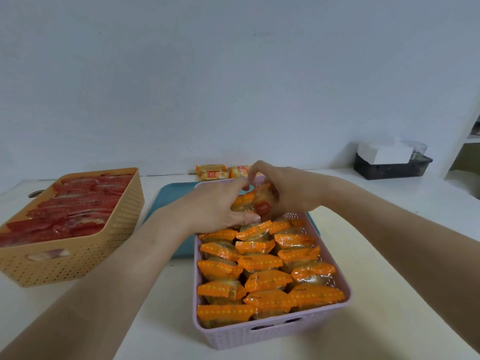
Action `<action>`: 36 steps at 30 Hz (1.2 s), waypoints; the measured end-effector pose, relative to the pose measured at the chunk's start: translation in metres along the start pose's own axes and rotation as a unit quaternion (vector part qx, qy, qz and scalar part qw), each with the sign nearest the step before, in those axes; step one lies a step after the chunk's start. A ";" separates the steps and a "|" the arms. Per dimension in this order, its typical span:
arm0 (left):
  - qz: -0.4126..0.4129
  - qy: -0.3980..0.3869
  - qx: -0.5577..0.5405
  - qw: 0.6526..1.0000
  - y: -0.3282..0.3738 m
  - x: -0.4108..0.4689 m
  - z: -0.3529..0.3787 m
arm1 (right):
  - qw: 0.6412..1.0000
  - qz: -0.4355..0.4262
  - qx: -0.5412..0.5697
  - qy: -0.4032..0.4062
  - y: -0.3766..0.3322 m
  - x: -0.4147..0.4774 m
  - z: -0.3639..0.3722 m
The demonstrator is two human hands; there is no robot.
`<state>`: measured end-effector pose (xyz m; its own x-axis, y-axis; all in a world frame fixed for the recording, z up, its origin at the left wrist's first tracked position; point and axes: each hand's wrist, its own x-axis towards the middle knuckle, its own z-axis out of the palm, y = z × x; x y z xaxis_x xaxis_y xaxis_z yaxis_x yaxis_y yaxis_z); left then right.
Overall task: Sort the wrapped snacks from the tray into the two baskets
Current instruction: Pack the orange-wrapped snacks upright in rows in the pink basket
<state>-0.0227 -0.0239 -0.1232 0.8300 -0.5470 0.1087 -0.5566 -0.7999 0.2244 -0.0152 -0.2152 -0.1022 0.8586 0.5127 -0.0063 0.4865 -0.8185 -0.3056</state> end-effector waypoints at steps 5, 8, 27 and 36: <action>-0.007 -0.011 -0.005 1.000 0.001 -0.002 0.000 | 0.988 -0.012 0.118 0.098 0.010 -0.019 0.000; -0.005 -0.026 -0.024 0.999 0.003 -0.003 -0.003 | 0.990 -0.007 0.109 0.093 0.010 -0.028 0.001; -0.087 0.344 -0.378 0.855 -0.031 0.003 -0.038 | 0.851 0.118 0.423 0.288 0.049 -0.003 -0.013; -0.286 0.153 -0.158 0.933 -0.125 0.093 0.031 | 0.928 0.213 0.284 0.116 0.094 0.101 0.033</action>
<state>0.1234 0.0178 -0.1713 0.9860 0.0827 0.1447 -0.0207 -0.8004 0.5991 0.1121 -0.2323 -0.1626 0.9971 0.0511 -0.0566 -0.0116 -0.6317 -0.7752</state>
